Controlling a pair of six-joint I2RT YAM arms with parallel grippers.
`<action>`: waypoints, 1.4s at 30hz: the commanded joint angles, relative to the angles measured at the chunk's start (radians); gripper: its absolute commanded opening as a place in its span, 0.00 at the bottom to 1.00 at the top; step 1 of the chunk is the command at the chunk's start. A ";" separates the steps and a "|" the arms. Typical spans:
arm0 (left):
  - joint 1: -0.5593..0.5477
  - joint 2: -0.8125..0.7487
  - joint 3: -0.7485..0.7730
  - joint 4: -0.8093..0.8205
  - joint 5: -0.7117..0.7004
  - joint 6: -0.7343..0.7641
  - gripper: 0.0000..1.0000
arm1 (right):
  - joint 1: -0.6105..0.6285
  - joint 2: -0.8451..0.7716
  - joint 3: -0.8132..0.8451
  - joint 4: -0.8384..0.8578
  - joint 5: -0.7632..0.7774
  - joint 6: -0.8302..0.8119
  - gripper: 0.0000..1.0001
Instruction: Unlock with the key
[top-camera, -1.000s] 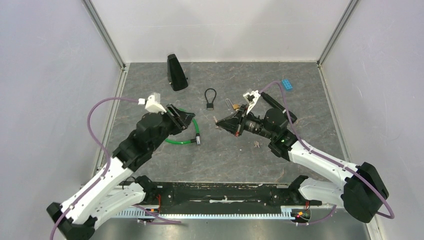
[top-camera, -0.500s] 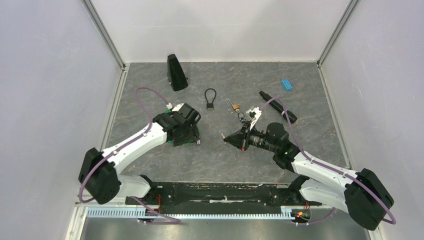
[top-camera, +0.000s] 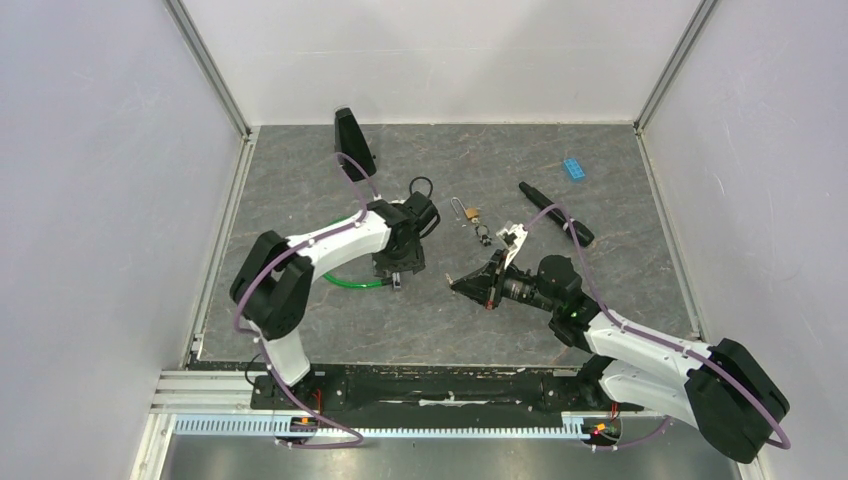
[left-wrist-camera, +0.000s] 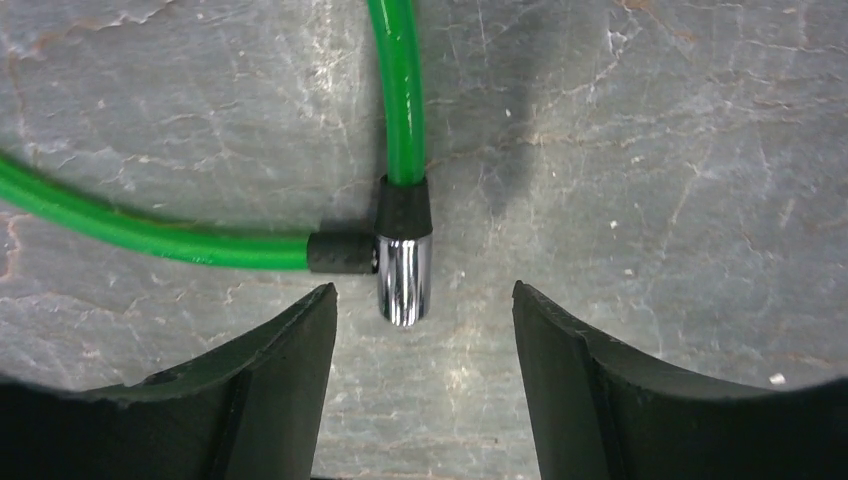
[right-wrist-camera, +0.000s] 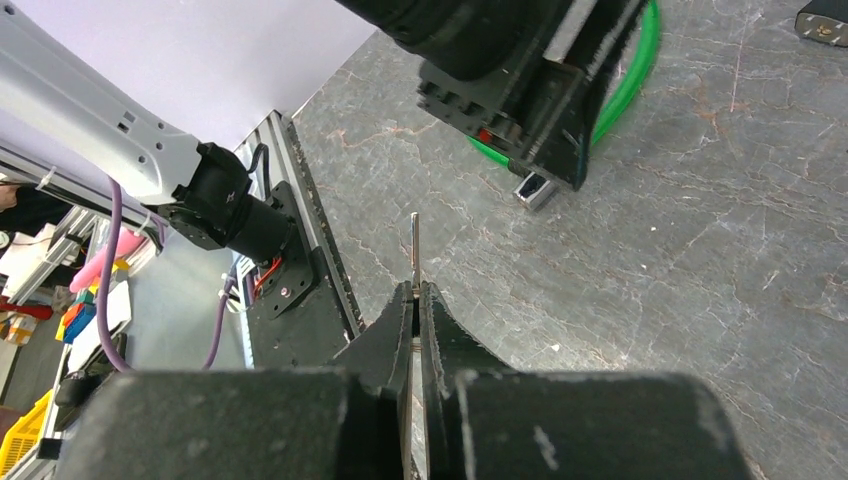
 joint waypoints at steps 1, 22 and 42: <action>0.014 0.085 0.060 0.013 -0.023 0.074 0.70 | -0.005 -0.020 -0.014 0.081 -0.019 -0.001 0.00; 0.086 0.165 0.002 0.118 0.138 0.107 0.52 | -0.011 0.011 -0.017 0.112 -0.041 0.018 0.00; 0.077 0.042 0.042 0.056 0.079 0.041 0.62 | -0.015 0.014 -0.023 0.128 -0.055 0.042 0.00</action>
